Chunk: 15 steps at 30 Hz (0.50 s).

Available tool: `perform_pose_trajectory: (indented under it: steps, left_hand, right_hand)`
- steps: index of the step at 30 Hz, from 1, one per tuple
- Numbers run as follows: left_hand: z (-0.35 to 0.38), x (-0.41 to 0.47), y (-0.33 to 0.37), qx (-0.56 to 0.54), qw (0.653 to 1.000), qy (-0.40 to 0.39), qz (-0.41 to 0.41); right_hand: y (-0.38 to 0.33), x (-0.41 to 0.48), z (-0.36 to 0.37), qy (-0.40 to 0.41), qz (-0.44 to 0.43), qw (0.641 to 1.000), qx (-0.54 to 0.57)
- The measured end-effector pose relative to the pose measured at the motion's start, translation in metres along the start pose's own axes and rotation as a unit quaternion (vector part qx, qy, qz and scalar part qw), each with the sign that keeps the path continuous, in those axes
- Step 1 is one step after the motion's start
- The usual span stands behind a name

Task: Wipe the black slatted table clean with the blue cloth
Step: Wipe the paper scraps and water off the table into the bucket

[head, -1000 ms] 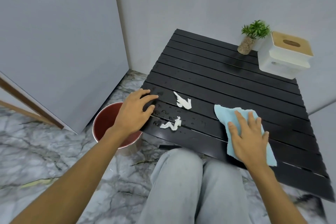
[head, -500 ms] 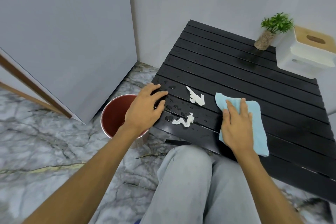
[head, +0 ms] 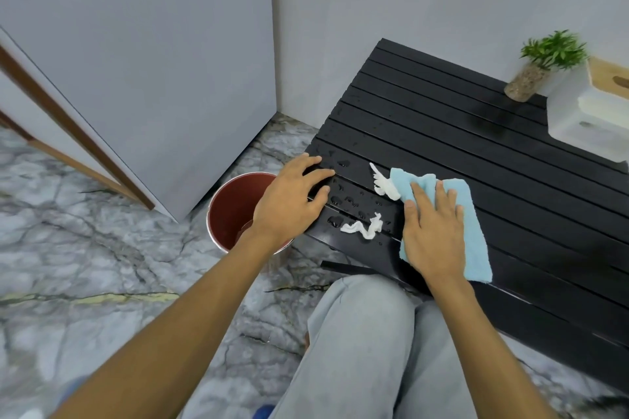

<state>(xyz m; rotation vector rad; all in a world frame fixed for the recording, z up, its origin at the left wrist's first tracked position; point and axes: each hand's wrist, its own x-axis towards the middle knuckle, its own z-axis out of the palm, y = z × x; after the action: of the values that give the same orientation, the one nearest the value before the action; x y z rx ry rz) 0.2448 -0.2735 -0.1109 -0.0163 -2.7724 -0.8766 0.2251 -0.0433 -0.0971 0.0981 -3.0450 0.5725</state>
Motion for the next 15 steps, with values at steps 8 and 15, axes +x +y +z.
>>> perform_pose_trajectory:
  steps: [8, 15]
  left_hand:
    - [-0.011, -0.002, -0.008, -0.12, 0.992, 0.024, -0.02]
    - [-0.015, -0.043, -0.087, -0.164, 0.954, 0.189, -0.164]
  right_hand:
    - [-0.029, 0.004, 0.011, -0.004, -0.029, 0.999, 0.013]
    - [-0.061, 0.008, 0.027, -0.001, -0.063, 0.998, 0.01]
